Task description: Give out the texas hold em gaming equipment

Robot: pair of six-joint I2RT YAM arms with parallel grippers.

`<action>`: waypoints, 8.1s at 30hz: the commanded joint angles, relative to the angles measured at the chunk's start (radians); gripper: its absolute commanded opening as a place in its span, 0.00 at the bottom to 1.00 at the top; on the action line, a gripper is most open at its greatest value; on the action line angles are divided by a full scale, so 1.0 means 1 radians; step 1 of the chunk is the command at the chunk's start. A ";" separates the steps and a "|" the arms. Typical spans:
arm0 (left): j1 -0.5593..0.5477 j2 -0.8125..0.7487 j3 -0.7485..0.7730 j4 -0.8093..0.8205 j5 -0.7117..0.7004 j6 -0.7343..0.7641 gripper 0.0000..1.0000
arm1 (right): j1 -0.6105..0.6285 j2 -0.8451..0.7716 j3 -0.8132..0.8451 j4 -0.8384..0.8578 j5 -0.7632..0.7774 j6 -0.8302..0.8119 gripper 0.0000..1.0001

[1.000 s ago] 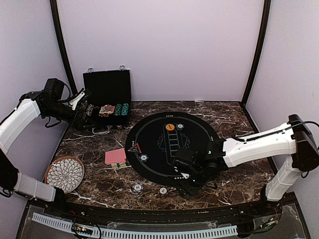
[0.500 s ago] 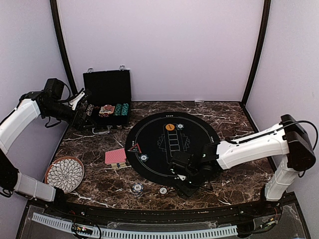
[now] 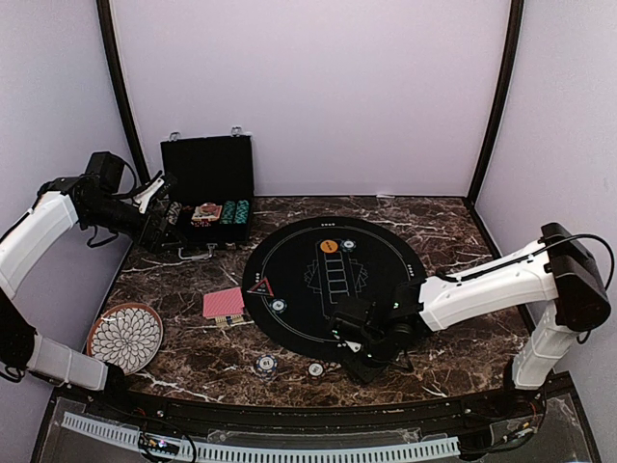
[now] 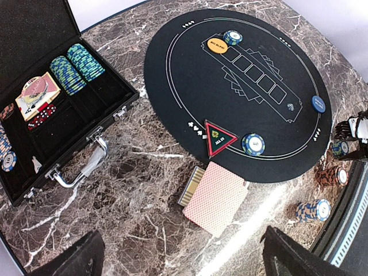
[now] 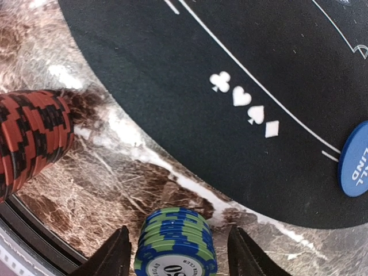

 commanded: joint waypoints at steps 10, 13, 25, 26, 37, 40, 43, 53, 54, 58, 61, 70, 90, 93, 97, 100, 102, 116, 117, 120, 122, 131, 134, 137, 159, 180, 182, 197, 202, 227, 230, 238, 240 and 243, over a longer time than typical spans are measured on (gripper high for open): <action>-0.004 -0.004 0.025 -0.012 0.001 0.002 0.99 | -0.005 -0.030 0.008 -0.019 0.001 0.004 0.29; -0.004 -0.003 0.025 -0.011 0.002 0.002 0.99 | -0.006 -0.049 0.026 -0.048 0.008 0.003 0.27; -0.004 0.002 0.035 -0.013 0.003 -0.002 0.99 | -0.134 -0.133 0.145 -0.140 0.064 -0.022 0.20; -0.004 0.002 0.038 -0.013 0.003 -0.003 0.99 | -0.157 -0.135 0.145 -0.144 0.077 -0.029 0.20; -0.004 -0.003 0.046 -0.023 0.004 0.001 0.99 | -0.425 -0.116 0.030 -0.007 0.115 -0.060 0.18; -0.004 -0.004 0.047 -0.025 0.001 0.003 0.99 | -0.465 -0.104 -0.002 0.034 0.102 -0.060 0.18; -0.004 -0.004 0.043 -0.025 -0.001 0.003 0.99 | -0.481 -0.086 -0.026 0.073 0.088 -0.059 0.18; -0.004 0.000 0.051 -0.023 0.003 0.004 0.99 | -0.509 -0.010 -0.036 0.122 0.079 -0.079 0.17; -0.004 0.000 0.052 -0.025 0.005 0.007 0.99 | -0.513 -0.005 -0.037 0.125 0.080 -0.081 0.17; -0.004 0.000 0.047 -0.024 0.008 0.007 0.99 | -0.526 0.009 -0.048 0.139 0.077 -0.087 0.17; -0.004 0.000 0.047 -0.025 0.008 0.007 0.99 | -0.529 0.017 -0.052 0.142 0.076 -0.084 0.22; -0.004 -0.012 0.047 -0.029 0.026 0.014 0.99 | -0.530 0.015 -0.026 0.106 0.092 -0.090 0.51; -0.004 -0.020 0.026 0.019 -0.016 0.003 0.99 | -0.133 -0.119 0.146 -0.026 0.092 -0.113 0.83; -0.004 -0.021 0.006 0.031 -0.027 0.000 0.99 | -0.075 -0.106 0.170 0.014 0.045 -0.120 0.88; -0.004 -0.021 -0.010 0.027 -0.030 0.006 0.99 | -0.017 -0.082 0.207 0.062 -0.010 -0.137 0.94; -0.004 -0.024 -0.013 0.019 -0.025 0.009 0.99 | 0.012 -0.033 0.243 0.060 -0.025 -0.167 0.96; -0.005 -0.025 -0.013 0.014 -0.019 0.012 0.99 | 0.030 -0.005 0.266 0.056 -0.036 -0.188 0.98; -0.004 -0.034 -0.006 0.007 -0.006 0.014 0.99 | 0.062 0.122 0.297 0.024 -0.072 -0.266 0.93; -0.004 -0.034 -0.005 0.007 -0.002 0.013 0.99 | 0.065 0.125 0.293 0.030 -0.070 -0.266 0.92; -0.004 -0.036 -0.004 0.003 0.001 0.013 0.99 | 0.066 0.130 0.289 0.045 -0.068 -0.263 0.91; -0.004 -0.036 -0.003 0.001 0.001 0.014 0.99 | 0.066 0.137 0.290 0.048 -0.066 -0.263 0.90; -0.004 -0.042 -0.003 -0.001 0.004 0.018 0.99 | 0.065 0.162 0.298 0.054 -0.067 -0.268 0.83; -0.004 -0.044 -0.002 -0.001 0.001 0.019 0.99 | 0.065 0.162 0.297 0.055 -0.067 -0.269 0.79; -0.004 -0.045 -0.004 0.000 0.000 0.019 0.99 | 0.066 0.162 0.297 0.057 -0.070 -0.270 0.73; -0.005 -0.059 -0.007 0.005 -0.010 0.019 0.99 | 0.066 0.122 0.293 0.036 -0.072 -0.265 0.13; -0.004 -0.059 -0.002 0.017 -0.023 0.014 0.99 | -0.125 0.059 0.477 -0.096 0.054 -0.263 0.10; -0.005 -0.057 -0.001 0.015 -0.023 0.012 0.99 | -0.194 0.078 0.504 -0.107 0.089 -0.268 0.10; -0.004 -0.051 0.005 -0.002 -0.020 0.015 0.99 | -0.618 0.348 0.697 0.057 0.140 -0.279 0.12; -0.004 -0.052 -0.003 -0.008 -0.016 0.018 0.99 | -0.658 0.450 0.794 0.066 0.130 -0.305 0.12; -0.004 -0.056 0.005 -0.014 -0.021 0.026 0.99 | -0.733 0.652 0.902 0.088 0.039 -0.284 0.15; -0.004 -0.056 0.005 -0.011 -0.022 0.027 0.99 | -0.736 0.660 0.898 0.092 0.034 -0.281 0.15; -0.004 -0.054 0.009 -0.009 -0.022 0.030 0.99 | -0.744 0.637 0.843 0.114 0.038 -0.277 0.20; -0.004 -0.051 0.010 -0.009 -0.022 0.029 0.99 | -0.748 0.637 0.842 0.113 0.036 -0.278 0.23; -0.004 -0.049 0.014 -0.009 -0.022 0.028 0.99 | -0.752 0.641 0.847 0.107 0.041 -0.280 0.29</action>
